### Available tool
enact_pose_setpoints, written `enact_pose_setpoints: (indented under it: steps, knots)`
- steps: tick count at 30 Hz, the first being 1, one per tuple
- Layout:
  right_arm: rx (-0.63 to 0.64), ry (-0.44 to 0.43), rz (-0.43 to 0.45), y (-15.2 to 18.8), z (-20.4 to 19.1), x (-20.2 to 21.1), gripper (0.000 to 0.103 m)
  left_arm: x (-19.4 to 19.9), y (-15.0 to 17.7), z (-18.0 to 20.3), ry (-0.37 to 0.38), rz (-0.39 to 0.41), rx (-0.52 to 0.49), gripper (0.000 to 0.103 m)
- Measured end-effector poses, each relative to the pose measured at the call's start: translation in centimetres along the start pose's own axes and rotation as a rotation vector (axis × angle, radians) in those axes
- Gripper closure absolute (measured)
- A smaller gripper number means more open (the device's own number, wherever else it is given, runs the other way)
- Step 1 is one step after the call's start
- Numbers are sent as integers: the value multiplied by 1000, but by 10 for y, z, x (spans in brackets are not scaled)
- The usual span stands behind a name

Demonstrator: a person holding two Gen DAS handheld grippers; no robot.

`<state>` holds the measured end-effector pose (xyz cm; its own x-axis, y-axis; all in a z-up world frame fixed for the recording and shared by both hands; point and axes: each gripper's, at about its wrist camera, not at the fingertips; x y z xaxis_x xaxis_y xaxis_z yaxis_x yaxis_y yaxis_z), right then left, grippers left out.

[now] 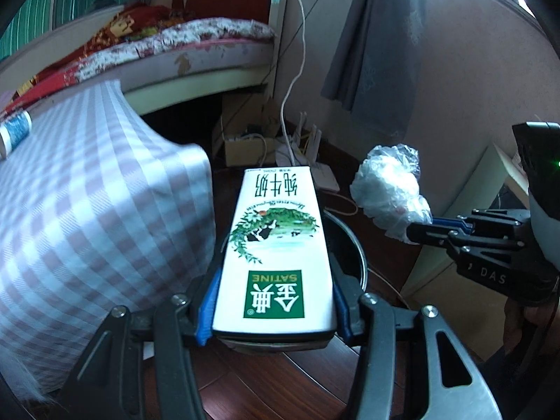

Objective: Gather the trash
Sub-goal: 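Carry carton and plastic bag over the black bin and release both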

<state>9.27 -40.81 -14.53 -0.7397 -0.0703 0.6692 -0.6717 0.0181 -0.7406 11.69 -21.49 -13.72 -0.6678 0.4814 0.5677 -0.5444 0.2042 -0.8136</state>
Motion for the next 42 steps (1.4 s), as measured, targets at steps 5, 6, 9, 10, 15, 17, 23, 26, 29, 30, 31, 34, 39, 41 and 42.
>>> enact_pose_setpoints:
  steps: [5,6,9,10,15,17,23,26,29,30,31,34,39,41,42]
  knots:
    - [29,-25,-49,7,1,-26,92,-22,8,3,3,-48,9,49]
    - [30,-31,-60,8,2,-33,92,-25,8,2,1,-53,8,49]
    - [27,-47,-83,11,4,-47,92,-35,12,0,1,-80,9,49]
    - [28,-51,-88,10,2,-50,92,-38,13,-1,-1,-88,10,49]
    - [28,-84,-128,10,-1,-68,89,-51,14,-7,24,-115,31,48]
    - [35,-35,-182,16,4,-85,42,-51,17,-8,19,-114,42,22]
    - [-8,35,-190,27,20,-87,1,-41,32,-22,-122,-120,42,1]
    - [-10,45,-157,23,16,-77,1,-32,37,-30,-165,-114,51,1]
    - [-10,49,-140,20,11,-72,1,-22,39,-32,-195,-102,54,1]
    - [-9,48,-140,19,9,-72,1,-18,38,-33,-200,-98,58,1]
    - [-4,50,-139,18,6,-70,1,-15,35,-38,-200,-95,61,1]
    - [7,40,-127,14,-3,-66,1,-6,30,-39,-205,-78,60,1]
    - [23,26,-88,4,-19,-51,1,7,20,-46,-208,-50,66,1]
    - [28,22,-74,0,-25,-45,1,13,18,-46,-214,-39,68,1]
    - [28,21,-64,-2,-28,-42,1,16,17,-47,-216,-33,68,1]
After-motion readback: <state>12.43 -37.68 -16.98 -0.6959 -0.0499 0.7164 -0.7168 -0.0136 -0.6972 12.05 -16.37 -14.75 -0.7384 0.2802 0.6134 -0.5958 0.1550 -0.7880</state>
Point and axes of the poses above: each gripper's, at about its wrist camera, not at the fingertips, and x roughly against the way its jaws point, z to its right, y to its underside, and after that the axes turned 11 degrees about z, right-handed
